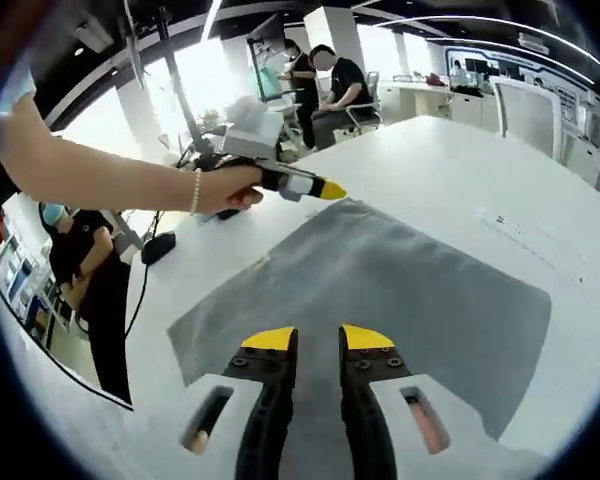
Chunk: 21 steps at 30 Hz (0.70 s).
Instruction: Fold the towel on the table until its edges align and the towel forms a compact rectangular stack.
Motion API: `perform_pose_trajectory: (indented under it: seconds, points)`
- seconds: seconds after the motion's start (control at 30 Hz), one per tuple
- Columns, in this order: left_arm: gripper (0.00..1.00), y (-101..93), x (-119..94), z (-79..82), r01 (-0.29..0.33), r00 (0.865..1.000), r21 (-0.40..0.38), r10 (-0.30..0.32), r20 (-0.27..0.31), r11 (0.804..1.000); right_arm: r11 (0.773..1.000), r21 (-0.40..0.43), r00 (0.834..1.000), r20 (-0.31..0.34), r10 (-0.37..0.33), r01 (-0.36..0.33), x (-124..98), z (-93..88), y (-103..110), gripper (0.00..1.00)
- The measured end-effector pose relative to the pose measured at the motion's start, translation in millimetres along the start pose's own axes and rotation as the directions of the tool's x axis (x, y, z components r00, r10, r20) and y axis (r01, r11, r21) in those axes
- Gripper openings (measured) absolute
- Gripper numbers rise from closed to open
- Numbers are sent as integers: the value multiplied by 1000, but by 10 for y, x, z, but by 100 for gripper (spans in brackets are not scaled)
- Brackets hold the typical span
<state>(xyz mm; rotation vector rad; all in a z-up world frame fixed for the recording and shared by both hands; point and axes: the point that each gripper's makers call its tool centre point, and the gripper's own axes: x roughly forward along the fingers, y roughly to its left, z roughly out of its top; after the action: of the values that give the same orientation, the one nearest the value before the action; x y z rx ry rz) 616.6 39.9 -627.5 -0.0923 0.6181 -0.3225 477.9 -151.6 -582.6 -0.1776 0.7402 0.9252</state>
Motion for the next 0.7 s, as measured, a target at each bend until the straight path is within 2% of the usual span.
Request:
perform_pose_trajectory:
  seconds: [0.1, 0.13, 0.27, 0.53, 0.7]
  points:
    - [15, -20, 8, -10, 4, 1000, -17, -4, -3, 1000, 998, 35, 999, 16, -52, 51, -57, 37, -306, 15]
    - [15, -32, 10, -10, 6, 1000, -24, -6, -1, 1000, 996, 34, 996, 23, -88, 87, -79, 49, -443, 14]
    - [15, -65, 30, -35, 8, 1000, -33, -8, -5, 999, 984, 57, 985, 21, -172, 170, -108, 25, -778, 14]
    - [15, -82, -4, -182, 3, 1000, -68, -5, -27, 998, 959, 114, 965, -28, -260, 261, -59, -189, -1227, 12]
    - [16, -114, -7, -222, 10, 1000, -95, -13, -29, 995, 948, 144, 958, -3, -286, 283, -107, -179, -1462, 9]
